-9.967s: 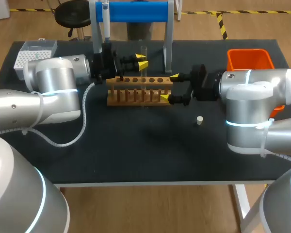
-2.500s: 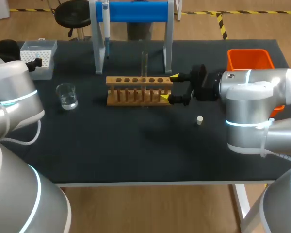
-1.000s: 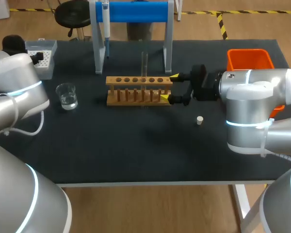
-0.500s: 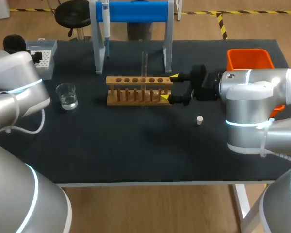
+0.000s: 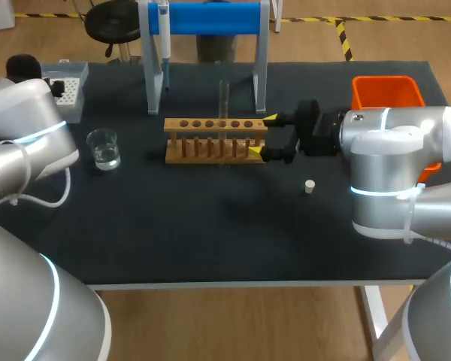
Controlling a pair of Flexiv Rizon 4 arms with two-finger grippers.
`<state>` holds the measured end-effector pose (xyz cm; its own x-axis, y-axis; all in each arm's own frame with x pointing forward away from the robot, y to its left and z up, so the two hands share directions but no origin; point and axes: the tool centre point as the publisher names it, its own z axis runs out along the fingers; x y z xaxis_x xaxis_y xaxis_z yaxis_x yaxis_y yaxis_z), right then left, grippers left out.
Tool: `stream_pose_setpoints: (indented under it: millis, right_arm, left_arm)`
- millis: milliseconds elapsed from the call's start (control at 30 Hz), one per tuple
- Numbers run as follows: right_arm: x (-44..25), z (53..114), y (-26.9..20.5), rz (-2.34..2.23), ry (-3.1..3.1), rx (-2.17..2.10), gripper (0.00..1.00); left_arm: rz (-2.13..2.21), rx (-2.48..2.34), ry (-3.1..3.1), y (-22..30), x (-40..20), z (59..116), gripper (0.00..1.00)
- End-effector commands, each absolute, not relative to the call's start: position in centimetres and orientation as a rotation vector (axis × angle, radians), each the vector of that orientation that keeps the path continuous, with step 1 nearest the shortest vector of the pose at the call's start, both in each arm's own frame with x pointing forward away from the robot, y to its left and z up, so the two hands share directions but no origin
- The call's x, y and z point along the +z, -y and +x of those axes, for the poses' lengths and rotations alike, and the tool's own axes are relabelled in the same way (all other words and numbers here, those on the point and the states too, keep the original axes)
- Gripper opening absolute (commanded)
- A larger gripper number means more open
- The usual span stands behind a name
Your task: Invert the test tube, pick up the pipette, mount the tip to pipette, aspirate from beaker and dispense into the tube, eject the tip, return the pipette, and cap with the stopper.
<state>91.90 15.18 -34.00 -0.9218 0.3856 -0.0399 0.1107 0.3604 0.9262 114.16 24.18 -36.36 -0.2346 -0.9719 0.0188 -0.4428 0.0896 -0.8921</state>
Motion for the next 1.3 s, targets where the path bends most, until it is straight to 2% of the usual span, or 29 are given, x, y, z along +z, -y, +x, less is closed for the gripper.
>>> stream_pose_setpoints:
  millis: [33, 800, 1067, 1133, 1300]
  right_arm:
    - [-34.02, 91.85, -15.18, 0.444, -2.371, 1.586, 1.00]
    - [-34.02, 91.85, -15.18, 0.444, -2.371, 1.586, 1.00]
    - [-34.02, 91.85, -15.18, 0.444, -2.371, 1.586, 1.00]
    - [-34.02, 91.85, -15.18, 0.444, -2.371, 1.586, 1.00]
    - [-34.02, 91.85, -15.18, 0.444, -2.371, 1.586, 1.00]
  left_arm:
    - [-1.402, -1.090, -1.761, -24.14, -36.43, 114.42, 0.40]
    - [-1.409, -1.077, -1.773, -24.11, -36.88, 114.55, 0.34]
    - [-1.414, -1.076, -1.772, -24.12, -36.96, 114.56, 0.24]
    - [-1.416, -1.076, -1.774, -24.13, -36.97, 114.55, 0.18]
    - [-1.420, -1.070, -1.777, -24.18, -37.04, 114.53, 0.17]
